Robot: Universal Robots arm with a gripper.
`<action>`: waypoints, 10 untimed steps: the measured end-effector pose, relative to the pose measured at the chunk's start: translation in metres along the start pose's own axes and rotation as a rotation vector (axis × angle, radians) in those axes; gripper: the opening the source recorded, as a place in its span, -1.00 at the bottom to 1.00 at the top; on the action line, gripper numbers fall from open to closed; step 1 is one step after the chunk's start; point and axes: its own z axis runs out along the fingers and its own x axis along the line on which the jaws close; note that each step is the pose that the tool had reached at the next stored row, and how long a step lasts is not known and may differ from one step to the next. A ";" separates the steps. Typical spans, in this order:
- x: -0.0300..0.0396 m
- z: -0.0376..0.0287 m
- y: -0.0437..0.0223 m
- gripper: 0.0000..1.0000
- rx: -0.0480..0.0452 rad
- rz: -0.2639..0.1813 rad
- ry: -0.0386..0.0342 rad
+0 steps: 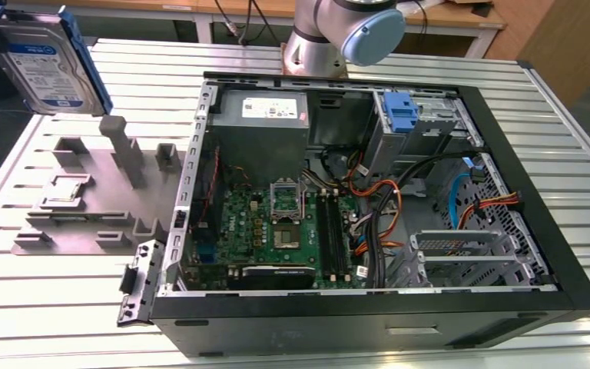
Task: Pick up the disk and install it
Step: 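Pick up the disk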
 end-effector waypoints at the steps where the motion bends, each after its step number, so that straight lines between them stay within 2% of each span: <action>1: 0.0000 -0.0002 0.0000 -0.25 -0.0001 0.000 0.0000; 10: -0.0001 -0.0026 0.0001 -0.25 0.0000 0.000 0.0000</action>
